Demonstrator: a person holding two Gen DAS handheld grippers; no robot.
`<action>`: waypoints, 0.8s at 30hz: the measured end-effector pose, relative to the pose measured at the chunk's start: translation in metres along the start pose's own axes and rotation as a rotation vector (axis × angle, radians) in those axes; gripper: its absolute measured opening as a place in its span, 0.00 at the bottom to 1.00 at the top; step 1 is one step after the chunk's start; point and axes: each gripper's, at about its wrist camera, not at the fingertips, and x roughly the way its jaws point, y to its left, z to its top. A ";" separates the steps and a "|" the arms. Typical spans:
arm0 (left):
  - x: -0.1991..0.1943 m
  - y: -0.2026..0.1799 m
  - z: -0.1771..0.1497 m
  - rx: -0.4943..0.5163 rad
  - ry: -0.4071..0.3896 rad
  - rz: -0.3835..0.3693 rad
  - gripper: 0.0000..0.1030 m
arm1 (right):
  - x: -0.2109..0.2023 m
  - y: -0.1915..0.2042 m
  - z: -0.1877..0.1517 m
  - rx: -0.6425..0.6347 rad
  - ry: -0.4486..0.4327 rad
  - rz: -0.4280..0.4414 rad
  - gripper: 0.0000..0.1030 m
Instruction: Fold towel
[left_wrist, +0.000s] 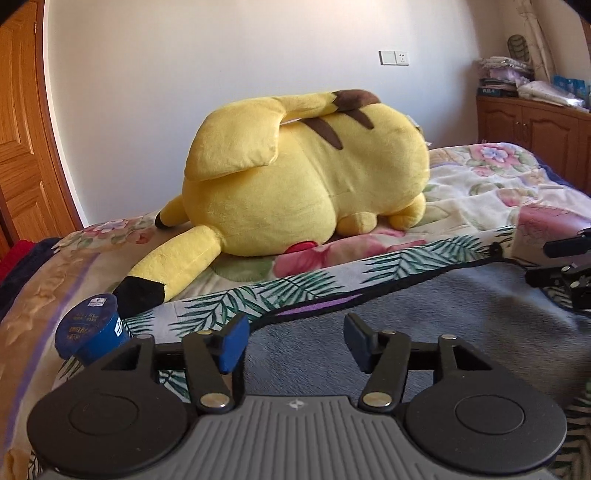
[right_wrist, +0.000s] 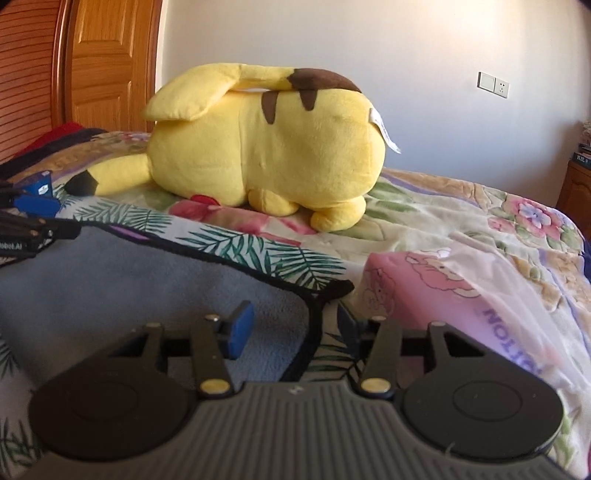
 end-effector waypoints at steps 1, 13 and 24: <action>-0.005 -0.002 0.000 0.000 0.002 -0.004 0.39 | -0.002 0.000 0.001 -0.002 0.013 0.001 0.50; -0.082 -0.019 0.004 0.007 0.014 -0.044 0.44 | -0.080 0.017 0.021 0.010 0.002 0.036 0.50; -0.158 -0.021 0.014 0.007 0.003 -0.049 0.49 | -0.148 0.026 0.041 0.051 -0.030 0.044 0.50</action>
